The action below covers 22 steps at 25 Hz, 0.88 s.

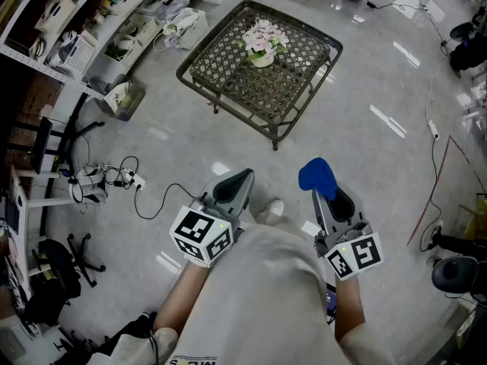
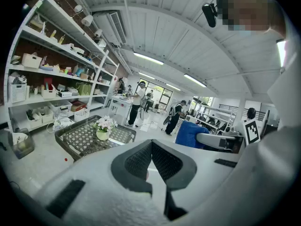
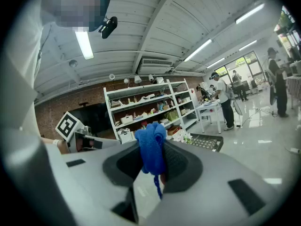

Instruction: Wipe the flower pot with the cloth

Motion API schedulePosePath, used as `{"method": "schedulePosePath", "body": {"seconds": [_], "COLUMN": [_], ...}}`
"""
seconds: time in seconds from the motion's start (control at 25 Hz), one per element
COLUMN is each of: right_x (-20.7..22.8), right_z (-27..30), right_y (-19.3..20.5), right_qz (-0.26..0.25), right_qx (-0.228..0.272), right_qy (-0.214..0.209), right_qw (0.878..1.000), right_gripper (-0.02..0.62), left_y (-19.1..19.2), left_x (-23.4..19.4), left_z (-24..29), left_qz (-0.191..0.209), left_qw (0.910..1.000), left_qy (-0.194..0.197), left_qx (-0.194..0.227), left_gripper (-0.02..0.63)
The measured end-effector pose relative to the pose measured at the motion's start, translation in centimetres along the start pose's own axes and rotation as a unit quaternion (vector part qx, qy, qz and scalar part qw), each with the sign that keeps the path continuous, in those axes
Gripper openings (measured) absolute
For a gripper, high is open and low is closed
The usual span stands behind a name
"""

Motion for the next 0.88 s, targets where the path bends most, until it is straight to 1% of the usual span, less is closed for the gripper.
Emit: {"method": "schedulePosePath", "body": {"seconds": [0.24,0.4,0.64,0.76,0.88], "right_x": [0.9,2.1,4.8,6.6,8.5], "right_z": [-1.0,-0.5,2.4,4.7,8.1], "right_y": [-0.6,-0.5,0.0,-0.3,-1.1], "right_qz": [-0.001,0.021,0.050,0.039,0.030], "right_qx": [-0.005,0.003,-0.012,-0.014,-0.026], "right_qy": [0.005,0.008,0.035,0.055,0.058], "right_qw": [1.000,1.000,0.998,0.998,0.998], "right_gripper": [0.110,0.120,0.126,0.126,0.126], "left_y": [-0.9,-0.6,-0.9,-1.7,-3.3], "left_x": [1.3,0.7,-2.1,-4.4,-7.2], "left_z": [0.5,1.8,4.8,7.3,10.5], "left_qz": [0.006,0.003,-0.016,-0.022,-0.027], "left_qw": [0.9999,0.9998,0.9992,0.9989,0.9986], "left_qy": [0.012,0.014,0.018,0.024,0.030], "left_qx": [-0.008,-0.017,-0.030,-0.033,-0.036], "left_gripper": [0.021,0.021,0.021,0.021,0.021]}}
Point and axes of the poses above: the fingertips, and each gripper's own axes: z forward along the fingers, x to its right, y out of its underside, the point moved 1 cm from there along -z, backward along the fingers
